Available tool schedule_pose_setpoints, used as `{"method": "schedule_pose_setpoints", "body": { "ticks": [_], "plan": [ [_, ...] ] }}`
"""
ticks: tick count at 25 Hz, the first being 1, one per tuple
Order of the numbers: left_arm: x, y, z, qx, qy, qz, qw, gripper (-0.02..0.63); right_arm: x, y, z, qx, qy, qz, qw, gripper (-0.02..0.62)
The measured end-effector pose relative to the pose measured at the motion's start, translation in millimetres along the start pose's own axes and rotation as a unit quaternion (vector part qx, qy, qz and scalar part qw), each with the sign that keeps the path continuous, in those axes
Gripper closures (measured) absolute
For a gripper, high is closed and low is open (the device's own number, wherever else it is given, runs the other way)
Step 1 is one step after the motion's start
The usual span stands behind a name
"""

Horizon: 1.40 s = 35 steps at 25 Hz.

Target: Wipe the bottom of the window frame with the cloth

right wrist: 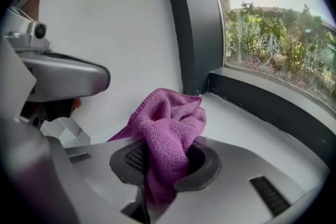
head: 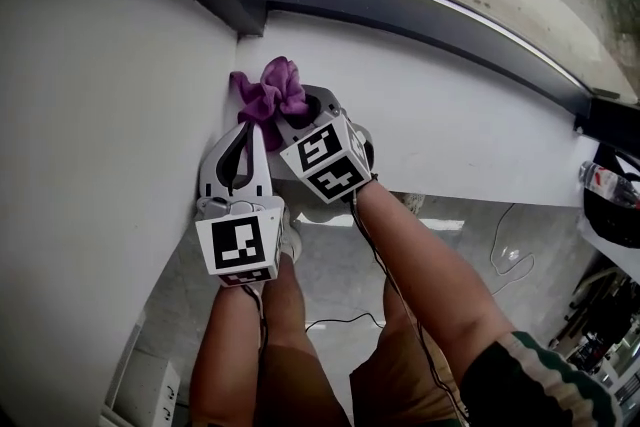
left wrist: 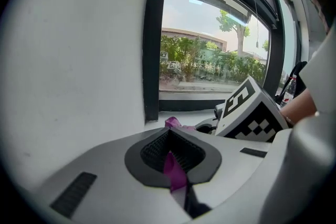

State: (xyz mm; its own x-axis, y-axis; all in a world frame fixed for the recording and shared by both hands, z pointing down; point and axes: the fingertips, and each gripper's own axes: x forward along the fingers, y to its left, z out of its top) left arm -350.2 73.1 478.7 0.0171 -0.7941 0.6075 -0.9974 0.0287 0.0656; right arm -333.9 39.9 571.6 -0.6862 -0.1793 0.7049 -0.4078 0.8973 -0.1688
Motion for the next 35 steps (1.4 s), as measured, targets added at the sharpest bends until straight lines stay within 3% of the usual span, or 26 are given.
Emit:
{"method": "schedule_pose_setpoints", "body": {
  "ticks": [8,20,35],
  "plan": [
    [10,2,6,0.006,0.005,0.001,1.0000,0.597,15,-33,23,-0.014,0.010,-0.013,1.000,0.489],
    [21,-12,18,0.031,0.012,-0.011,0.9994,0.597,1,-46,11,-0.011,0.019,-0.021,1.000,0.491],
    [46,-100,28,0.070,0.020,-0.060,0.9955,0.597,-63,-104,-42,0.028,0.016,-0.052,0.998,0.491]
  ]
}}
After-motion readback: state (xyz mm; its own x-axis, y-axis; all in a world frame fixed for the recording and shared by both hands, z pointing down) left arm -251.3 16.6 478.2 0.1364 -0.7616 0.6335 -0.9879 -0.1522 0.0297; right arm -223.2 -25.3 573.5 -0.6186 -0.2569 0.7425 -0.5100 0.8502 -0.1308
